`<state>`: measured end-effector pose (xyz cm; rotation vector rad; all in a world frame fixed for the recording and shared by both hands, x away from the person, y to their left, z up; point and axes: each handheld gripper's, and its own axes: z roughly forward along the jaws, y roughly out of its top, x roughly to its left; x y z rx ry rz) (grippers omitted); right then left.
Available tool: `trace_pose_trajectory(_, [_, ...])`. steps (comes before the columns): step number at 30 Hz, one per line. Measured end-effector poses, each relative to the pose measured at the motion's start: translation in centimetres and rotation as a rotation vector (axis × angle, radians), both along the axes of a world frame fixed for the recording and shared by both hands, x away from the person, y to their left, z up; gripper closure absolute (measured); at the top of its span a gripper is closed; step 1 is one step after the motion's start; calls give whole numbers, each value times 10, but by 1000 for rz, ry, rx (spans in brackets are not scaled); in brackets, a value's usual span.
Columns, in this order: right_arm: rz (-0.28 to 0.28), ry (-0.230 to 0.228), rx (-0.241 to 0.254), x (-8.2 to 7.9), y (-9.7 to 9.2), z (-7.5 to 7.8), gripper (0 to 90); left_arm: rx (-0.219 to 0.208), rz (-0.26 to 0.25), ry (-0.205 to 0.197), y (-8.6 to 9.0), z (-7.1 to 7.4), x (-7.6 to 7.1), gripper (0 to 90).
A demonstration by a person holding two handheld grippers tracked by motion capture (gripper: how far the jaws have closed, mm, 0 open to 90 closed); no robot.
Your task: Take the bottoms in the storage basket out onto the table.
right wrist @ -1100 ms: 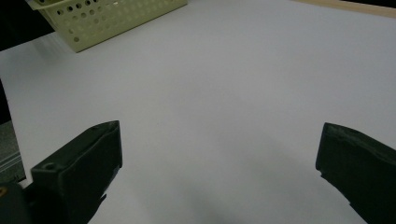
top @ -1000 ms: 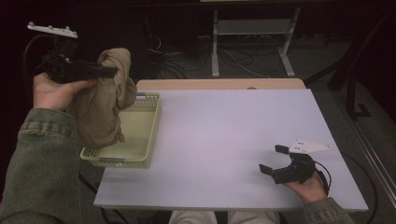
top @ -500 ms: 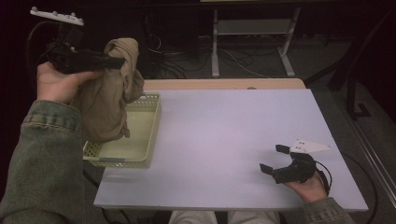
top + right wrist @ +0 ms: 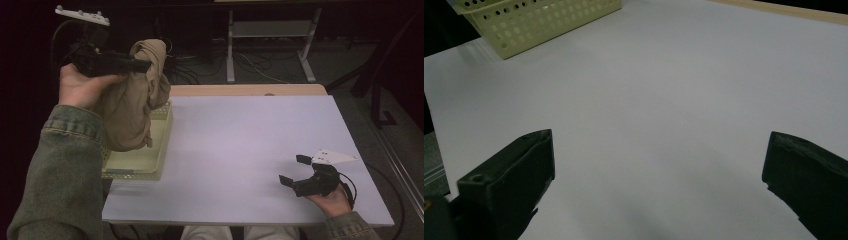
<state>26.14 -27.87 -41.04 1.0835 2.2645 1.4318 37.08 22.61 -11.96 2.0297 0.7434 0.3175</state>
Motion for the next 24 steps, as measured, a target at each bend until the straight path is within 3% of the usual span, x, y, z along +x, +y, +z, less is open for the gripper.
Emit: trace_pose_trajectory(24, [7,0,-2,0,0,0,2,-35,-96,22,-49,-15,14,741])
